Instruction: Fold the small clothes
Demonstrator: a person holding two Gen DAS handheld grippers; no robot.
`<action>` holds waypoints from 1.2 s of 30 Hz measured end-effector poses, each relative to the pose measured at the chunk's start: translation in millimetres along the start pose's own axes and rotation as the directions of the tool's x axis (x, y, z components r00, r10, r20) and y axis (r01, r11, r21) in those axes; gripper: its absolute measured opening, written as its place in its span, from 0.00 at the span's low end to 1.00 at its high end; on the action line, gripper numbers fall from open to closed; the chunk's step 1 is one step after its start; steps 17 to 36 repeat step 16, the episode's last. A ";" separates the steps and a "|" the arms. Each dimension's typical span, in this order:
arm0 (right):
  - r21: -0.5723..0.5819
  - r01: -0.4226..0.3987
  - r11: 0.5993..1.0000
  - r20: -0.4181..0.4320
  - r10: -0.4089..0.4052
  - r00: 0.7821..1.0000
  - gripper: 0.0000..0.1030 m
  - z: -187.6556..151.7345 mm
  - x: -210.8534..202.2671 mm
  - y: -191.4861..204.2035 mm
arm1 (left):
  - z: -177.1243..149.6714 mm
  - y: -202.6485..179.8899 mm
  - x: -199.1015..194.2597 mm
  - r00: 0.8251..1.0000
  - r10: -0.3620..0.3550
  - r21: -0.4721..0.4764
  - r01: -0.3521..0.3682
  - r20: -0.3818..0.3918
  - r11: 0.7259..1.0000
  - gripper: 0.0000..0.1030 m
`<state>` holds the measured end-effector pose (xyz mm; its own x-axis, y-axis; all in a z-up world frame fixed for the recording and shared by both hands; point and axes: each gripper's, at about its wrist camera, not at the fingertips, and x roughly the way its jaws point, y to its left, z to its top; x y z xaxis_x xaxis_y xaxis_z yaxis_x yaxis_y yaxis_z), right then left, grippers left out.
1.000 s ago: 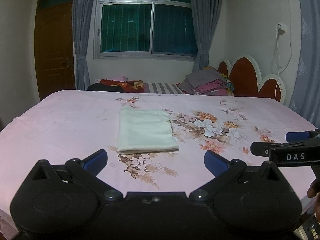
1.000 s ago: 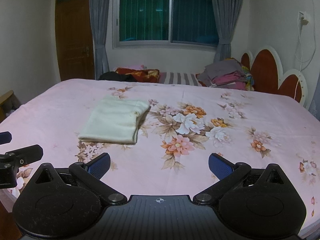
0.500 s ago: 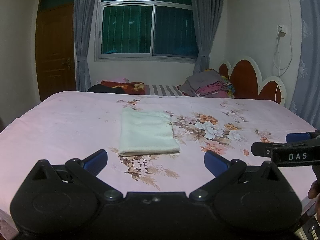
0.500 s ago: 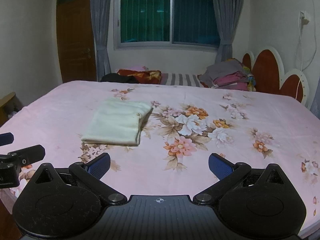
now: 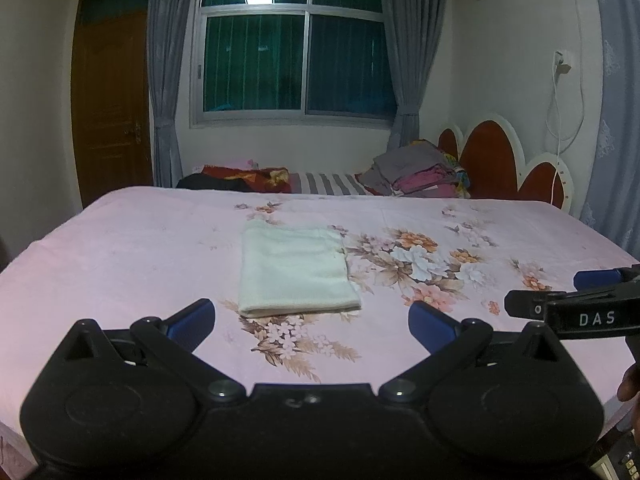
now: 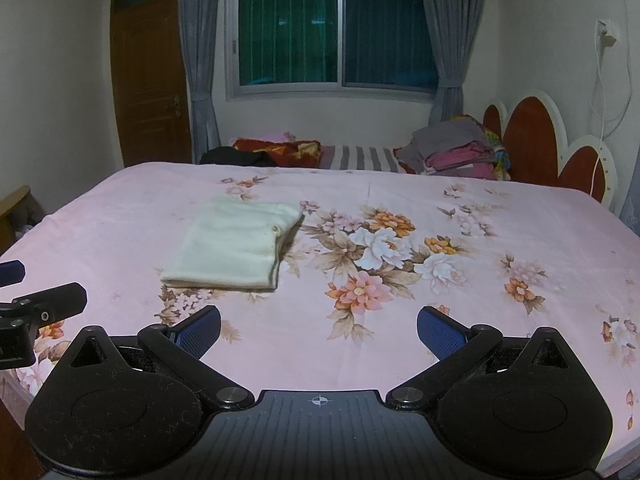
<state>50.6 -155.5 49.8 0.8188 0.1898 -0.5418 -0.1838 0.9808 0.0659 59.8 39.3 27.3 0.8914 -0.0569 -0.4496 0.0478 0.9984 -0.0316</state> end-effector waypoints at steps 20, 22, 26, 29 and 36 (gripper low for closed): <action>0.000 -0.010 1.000 -0.001 0.010 1.000 1.00 -0.1 3.2 2.0 | -2.3 1.5 4.0 1.000 -0.001 0.018 0.001 -0.020 1.000 0.99; 0.000 -0.010 1.000 -0.001 0.010 1.000 1.00 -0.1 3.2 2.0 | -2.3 1.5 4.0 1.000 -0.001 0.018 0.001 -0.020 1.000 0.99; 0.000 -0.010 1.000 -0.001 0.010 1.000 1.00 -0.1 3.2 2.0 | -2.3 1.5 4.0 1.000 -0.001 0.018 0.001 -0.020 1.000 0.99; 0.000 -0.010 1.000 -0.001 0.010 1.000 1.00 -0.1 3.2 2.0 | -2.3 1.5 4.0 1.000 -0.001 0.018 0.001 -0.020 1.000 0.99; 0.000 -0.010 1.000 -0.001 0.010 1.000 1.00 -0.1 3.2 2.0 | -2.3 1.5 4.0 1.000 -0.001 0.018 0.001 -0.020 1.000 0.99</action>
